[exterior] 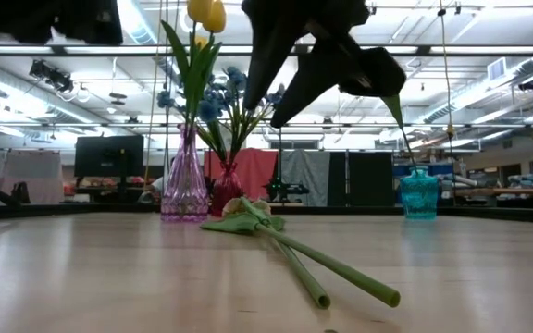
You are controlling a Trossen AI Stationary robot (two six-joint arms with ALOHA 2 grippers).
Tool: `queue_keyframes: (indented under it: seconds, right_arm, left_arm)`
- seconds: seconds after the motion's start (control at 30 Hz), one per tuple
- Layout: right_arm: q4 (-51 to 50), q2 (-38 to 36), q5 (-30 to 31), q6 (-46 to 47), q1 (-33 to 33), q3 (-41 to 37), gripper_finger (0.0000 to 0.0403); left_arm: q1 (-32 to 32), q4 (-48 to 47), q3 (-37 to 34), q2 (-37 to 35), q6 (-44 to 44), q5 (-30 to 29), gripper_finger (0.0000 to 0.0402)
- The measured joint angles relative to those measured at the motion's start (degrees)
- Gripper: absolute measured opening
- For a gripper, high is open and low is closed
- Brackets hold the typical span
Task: Sort flowers into vase by color
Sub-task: Put the right pink tulip into the blue vase
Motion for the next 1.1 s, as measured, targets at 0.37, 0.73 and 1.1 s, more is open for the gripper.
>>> queue_keyframes:
  seconds: [0.37, 0.73, 1.1]
  right_arm:
    - [-0.41, 7.8, -0.54, 0.21, -1.29, 2.29, 0.0132]
    - [-15.89, 16.75, 0.52, -1.76, -3.28, 13.87, 0.0126]
    - [-18.78, 17.43, 2.4, -2.43, -4.98, 15.56, 0.011]
  left_arm:
    - [0.0, 10.17, -3.14, -0.22, -2.58, -2.37, 0.0147]
    - [0.02, 9.41, -3.14, -0.15, -3.28, -2.83, 0.0147]
    - [0.0, 8.38, -3.14, -0.15, -3.57, -2.85, 0.0147]
